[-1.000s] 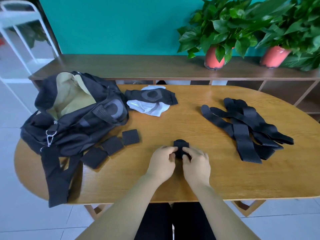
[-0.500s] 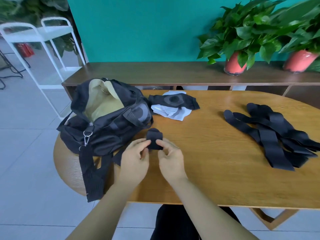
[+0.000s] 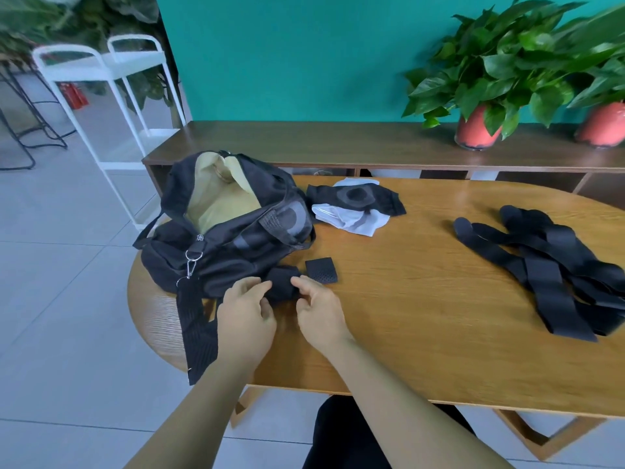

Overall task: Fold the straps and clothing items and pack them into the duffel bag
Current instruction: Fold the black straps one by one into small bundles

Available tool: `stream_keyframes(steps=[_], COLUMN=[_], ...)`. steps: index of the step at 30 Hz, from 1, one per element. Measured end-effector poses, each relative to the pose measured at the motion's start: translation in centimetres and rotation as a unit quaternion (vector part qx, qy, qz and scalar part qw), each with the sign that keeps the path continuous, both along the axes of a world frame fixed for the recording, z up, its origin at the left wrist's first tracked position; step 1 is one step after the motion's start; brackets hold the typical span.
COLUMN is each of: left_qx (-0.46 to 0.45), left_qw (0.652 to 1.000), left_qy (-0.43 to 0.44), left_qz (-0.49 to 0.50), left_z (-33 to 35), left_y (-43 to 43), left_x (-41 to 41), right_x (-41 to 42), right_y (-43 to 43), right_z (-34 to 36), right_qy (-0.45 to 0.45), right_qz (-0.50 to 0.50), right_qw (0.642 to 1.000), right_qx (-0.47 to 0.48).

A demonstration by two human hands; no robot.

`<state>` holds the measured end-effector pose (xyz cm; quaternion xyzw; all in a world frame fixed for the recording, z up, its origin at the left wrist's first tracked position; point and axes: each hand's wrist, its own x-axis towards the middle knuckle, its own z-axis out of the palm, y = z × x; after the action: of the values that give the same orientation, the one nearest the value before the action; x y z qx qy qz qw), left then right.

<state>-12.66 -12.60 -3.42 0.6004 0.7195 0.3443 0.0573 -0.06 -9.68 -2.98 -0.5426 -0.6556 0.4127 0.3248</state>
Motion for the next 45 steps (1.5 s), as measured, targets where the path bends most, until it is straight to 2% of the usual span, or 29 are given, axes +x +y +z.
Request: stream_keyframes(steps=[8, 18, 23, 26, 31, 35, 40, 45], left_qx=[0.018, -0.007, -0.022, -0.032, -0.041, -0.059, -0.093, -0.100], left_qw=[0.999, 0.988, 0.979, 0.973, 0.963, 0.958, 0.949, 0.942], left_qy=[0.017, 0.030, 0.061, 0.074, 0.075, 0.086, 0.094, 0.099], left_qz=[-0.035, -0.153, -0.191, -0.217, -0.255, -0.269, -0.285, -0.305], left_z=[1.0, 1.6, 1.1, 0.9, 0.6, 0.1, 0.0, 0.2], left_y=[0.3, 2.7, 4.0, 4.5, 5.1, 5.7, 6.2, 6.7], left_x=[3.3, 12.8, 18.3, 21.7, 26.2, 28.1, 29.4, 30.9], right_x=[3.4, 15.4, 22.1, 26.1, 32.4, 34.8, 35.1, 35.5], right_y=[0.1, 0.5, -0.6, -1.0, -1.0, -0.4, 0.4, 0.8], right_z=[0.1, 0.6, 1.2, 1.0, -0.1, -0.7, -1.3, -1.2], right_qy=[0.002, -0.007, -0.042, -0.087, -0.231, -0.311, -0.308, -0.283], right_qz=[-0.017, -0.159, -0.209, -0.261, -0.350, -0.355, -0.376, -0.402], right_qw=[1.000, 0.987, 0.977, 0.960, 0.898, 0.875, 0.873, 0.868], right_qx=[0.010, -0.015, 0.003, 0.041, 0.135, 0.109, 0.043, 0.073])
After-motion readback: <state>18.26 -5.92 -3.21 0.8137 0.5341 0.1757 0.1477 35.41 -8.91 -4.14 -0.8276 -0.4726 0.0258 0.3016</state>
